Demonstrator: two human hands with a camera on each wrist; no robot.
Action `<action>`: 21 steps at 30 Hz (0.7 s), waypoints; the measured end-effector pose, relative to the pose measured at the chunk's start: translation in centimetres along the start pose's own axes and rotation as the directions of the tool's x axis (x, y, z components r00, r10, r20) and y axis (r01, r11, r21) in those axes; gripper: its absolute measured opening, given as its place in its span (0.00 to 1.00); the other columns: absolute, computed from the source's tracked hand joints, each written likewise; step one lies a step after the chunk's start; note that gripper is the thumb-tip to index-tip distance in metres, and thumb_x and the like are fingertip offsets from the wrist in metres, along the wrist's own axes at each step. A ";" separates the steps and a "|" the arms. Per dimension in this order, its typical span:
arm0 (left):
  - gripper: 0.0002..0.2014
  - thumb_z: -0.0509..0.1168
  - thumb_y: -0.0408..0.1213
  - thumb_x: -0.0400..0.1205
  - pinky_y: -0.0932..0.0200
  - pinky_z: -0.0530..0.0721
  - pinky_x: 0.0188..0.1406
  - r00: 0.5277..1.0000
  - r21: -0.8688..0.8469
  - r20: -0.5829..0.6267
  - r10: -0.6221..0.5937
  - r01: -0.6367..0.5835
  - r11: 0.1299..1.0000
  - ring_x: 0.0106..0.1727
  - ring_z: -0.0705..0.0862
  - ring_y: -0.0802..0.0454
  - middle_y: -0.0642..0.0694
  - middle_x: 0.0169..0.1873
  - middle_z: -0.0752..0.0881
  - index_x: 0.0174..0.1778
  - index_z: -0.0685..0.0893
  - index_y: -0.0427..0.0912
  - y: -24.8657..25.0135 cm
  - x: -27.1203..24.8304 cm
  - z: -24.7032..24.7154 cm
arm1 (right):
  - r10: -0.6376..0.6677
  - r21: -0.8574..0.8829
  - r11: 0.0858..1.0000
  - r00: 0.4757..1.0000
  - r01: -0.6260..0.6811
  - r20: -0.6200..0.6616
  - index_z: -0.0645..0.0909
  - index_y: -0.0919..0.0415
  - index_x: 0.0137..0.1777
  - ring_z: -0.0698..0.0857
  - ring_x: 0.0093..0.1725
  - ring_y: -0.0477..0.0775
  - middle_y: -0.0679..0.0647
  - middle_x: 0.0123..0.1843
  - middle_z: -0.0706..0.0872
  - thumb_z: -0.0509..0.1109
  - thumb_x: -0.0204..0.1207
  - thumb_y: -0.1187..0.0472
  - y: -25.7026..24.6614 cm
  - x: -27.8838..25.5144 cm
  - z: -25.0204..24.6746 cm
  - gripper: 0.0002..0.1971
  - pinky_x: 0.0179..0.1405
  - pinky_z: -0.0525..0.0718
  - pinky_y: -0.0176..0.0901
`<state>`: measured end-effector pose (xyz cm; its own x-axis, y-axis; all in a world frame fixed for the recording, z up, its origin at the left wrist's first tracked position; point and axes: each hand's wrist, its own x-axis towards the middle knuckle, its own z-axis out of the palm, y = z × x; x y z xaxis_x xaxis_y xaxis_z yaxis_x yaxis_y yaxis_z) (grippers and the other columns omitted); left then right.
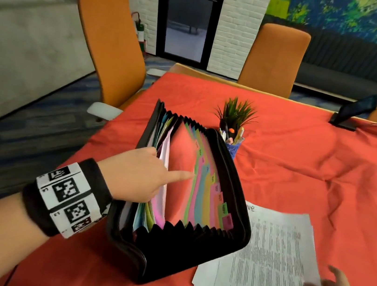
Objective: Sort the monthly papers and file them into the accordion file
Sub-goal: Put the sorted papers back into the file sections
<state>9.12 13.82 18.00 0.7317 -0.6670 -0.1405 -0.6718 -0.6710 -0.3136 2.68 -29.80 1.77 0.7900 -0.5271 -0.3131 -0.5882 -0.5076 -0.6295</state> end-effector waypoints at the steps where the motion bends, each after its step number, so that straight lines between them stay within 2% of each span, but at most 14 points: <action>1: 0.39 0.48 0.30 0.79 0.58 0.66 0.42 1.000 0.027 0.007 0.022 -0.023 0.999 0.30 0.73 0.50 0.50 0.30 0.79 0.80 0.36 0.61 0.1 0.0 -0.2 | 0.021 -0.028 0.999 1.000 -0.021 0.006 0.73 0.67 0.69 0.82 0.49 0.65 0.62 0.41 0.82 0.79 0.61 0.75 -0.6 -0.3 -0.2 0.35 0.49 0.76 0.51; 2: 0.42 0.48 0.29 0.77 0.58 0.64 0.38 0.999 0.042 0.017 0.036 -0.037 0.998 0.28 0.71 0.50 0.50 0.29 0.78 0.78 0.29 0.61 0.2 0.0 -0.3 | 0.013 -0.048 0.999 0.999 -0.012 0.034 0.79 0.67 0.63 0.82 0.49 0.65 0.63 0.42 0.84 0.79 0.62 0.73 -0.9 -0.5 -0.3 0.27 0.50 0.75 0.52; 3: 0.44 0.48 0.27 0.76 0.58 0.61 0.32 0.999 0.045 0.026 0.036 -0.037 0.998 0.27 0.69 0.50 0.49 0.28 0.77 0.75 0.26 0.62 0.3 -0.1 -0.3 | -0.010 -0.067 0.998 0.998 0.014 0.059 0.85 0.64 0.53 0.83 0.48 0.63 0.63 0.43 0.86 0.78 0.64 0.72 -1.3 -0.9 -0.4 0.17 0.51 0.76 0.51; 4: 0.45 0.48 0.27 0.75 0.57 0.57 0.28 0.999 0.035 0.042 0.027 -0.029 0.999 0.26 0.68 0.50 0.48 0.28 0.77 0.75 0.26 0.63 0.2 -0.2 -0.5 | -0.031 -0.059 0.998 0.996 0.036 0.089 0.86 0.58 0.43 0.83 0.46 0.62 0.63 0.42 0.87 0.76 0.66 0.71 -1.9 -1.5 -0.5 0.09 0.50 0.76 0.50; 6: 0.47 0.49 0.25 0.74 0.56 0.52 0.24 0.997 0.026 0.071 0.014 -0.016 1.000 0.25 0.66 0.50 0.47 0.28 0.77 0.77 0.29 0.65 0.0 -0.6 -0.8 | -0.081 -0.042 0.996 0.994 0.085 0.080 0.84 0.54 0.34 0.83 0.44 0.60 0.60 0.38 0.87 0.71 0.70 0.69 -2.2 -1.7 -0.4 0.09 0.46 0.76 0.48; 12: 0.46 0.49 0.25 0.75 0.57 0.51 0.24 0.996 -0.008 0.086 0.005 -0.005 1.000 0.25 0.66 0.51 0.46 0.28 0.76 0.78 0.32 0.67 -0.8 -1.5 -0.3 | -0.085 -0.119 0.989 0.996 0.084 0.000 0.80 0.59 0.40 0.83 0.39 0.61 0.62 0.35 0.86 0.67 0.71 0.70 -1.7 -0.8 0.3 0.05 0.42 0.79 0.51; 16: 0.43 0.48 0.26 0.77 0.59 0.52 0.23 0.998 -0.036 0.064 -0.017 0.019 0.999 0.24 0.65 0.51 0.47 0.24 0.72 0.79 0.35 0.67 -1.0 -1.6 0.0 | -0.077 -0.139 0.987 0.997 0.077 0.005 0.82 0.59 0.43 0.84 0.39 0.60 0.61 0.36 0.87 0.68 0.70 0.69 -1.2 0.2 0.3 0.05 0.43 0.78 0.49; 21: 0.40 0.48 0.29 0.79 0.57 0.61 0.23 0.998 -0.108 0.055 -0.018 0.024 0.994 0.25 0.67 0.51 0.47 0.24 0.72 0.79 0.42 0.69 -1.3 -1.2 0.5 | -0.064 -0.173 0.982 0.996 0.074 0.063 0.81 0.60 0.45 0.82 0.45 0.61 0.63 0.42 0.85 0.72 0.70 0.71 -1.5 0.6 -0.1 0.07 0.46 0.72 0.47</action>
<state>9.18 15.70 18.11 0.7491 -0.6357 -0.1863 -0.6625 -0.7181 -0.2133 4.01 -29.44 2.55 0.8352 -0.4499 -0.3163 -0.5493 -0.6551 -0.5187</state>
